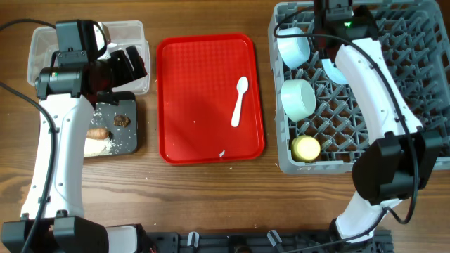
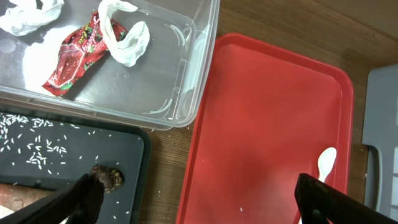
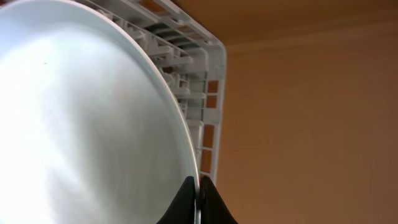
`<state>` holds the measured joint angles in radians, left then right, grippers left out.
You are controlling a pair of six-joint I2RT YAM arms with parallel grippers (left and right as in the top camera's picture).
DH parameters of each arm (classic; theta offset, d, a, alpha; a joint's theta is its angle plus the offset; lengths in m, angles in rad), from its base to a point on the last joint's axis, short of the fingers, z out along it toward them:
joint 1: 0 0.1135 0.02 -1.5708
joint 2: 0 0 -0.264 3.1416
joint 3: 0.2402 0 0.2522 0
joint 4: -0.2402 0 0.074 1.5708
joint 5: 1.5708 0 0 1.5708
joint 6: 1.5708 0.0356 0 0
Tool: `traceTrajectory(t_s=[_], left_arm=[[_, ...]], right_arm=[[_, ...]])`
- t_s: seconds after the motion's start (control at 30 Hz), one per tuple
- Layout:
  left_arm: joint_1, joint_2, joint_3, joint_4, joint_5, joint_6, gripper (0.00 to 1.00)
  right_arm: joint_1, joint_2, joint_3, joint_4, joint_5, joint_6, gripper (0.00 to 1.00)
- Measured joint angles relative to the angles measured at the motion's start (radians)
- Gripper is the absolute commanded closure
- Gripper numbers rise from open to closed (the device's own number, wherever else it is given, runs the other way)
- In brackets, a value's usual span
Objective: Sort waste into correct bins and load items into the dishwasher rack
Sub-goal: 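Lift the plate and stand it upright in the dish rack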
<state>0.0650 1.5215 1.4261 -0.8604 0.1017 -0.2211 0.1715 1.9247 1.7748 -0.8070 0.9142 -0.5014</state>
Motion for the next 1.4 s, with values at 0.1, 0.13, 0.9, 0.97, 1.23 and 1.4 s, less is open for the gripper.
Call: traceTrajectory(t_s=[0.1, 0.13, 0.9, 0.97, 1.23, 1.4], left_arm=[[0.0, 0.0, 0.0, 0.0, 0.0, 0.0, 0.0], [0.0, 0.0, 0.0, 0.0, 0.0, 0.0, 0.0], [0.0, 0.0, 0.0, 0.0, 0.0, 0.0, 0.0], [0.0, 0.0, 0.0, 0.0, 0.0, 0.0, 0.0], [0.0, 0.0, 0.0, 0.0, 0.0, 0.0, 0.0], [0.0, 0.0, 0.0, 0.0, 0.0, 0.0, 0.0]], right_arm=[[0.003, 0.002, 0.0, 0.0, -0.048, 0.001, 0.61], [0.003, 0.002, 0.0, -0.001, -0.067, 0.003, 0.57], [0.005, -0.183, 0.023, -0.128, -0.885, 0.327, 0.04], [0.005, -0.22, 0.034, -0.115, -1.068, 0.364, 0.12], [0.063, -0.197, -0.011, -0.016, -1.339, 0.672, 0.2], [0.155, -0.097, -0.07, -0.037, -1.268, 0.87, 0.38]])
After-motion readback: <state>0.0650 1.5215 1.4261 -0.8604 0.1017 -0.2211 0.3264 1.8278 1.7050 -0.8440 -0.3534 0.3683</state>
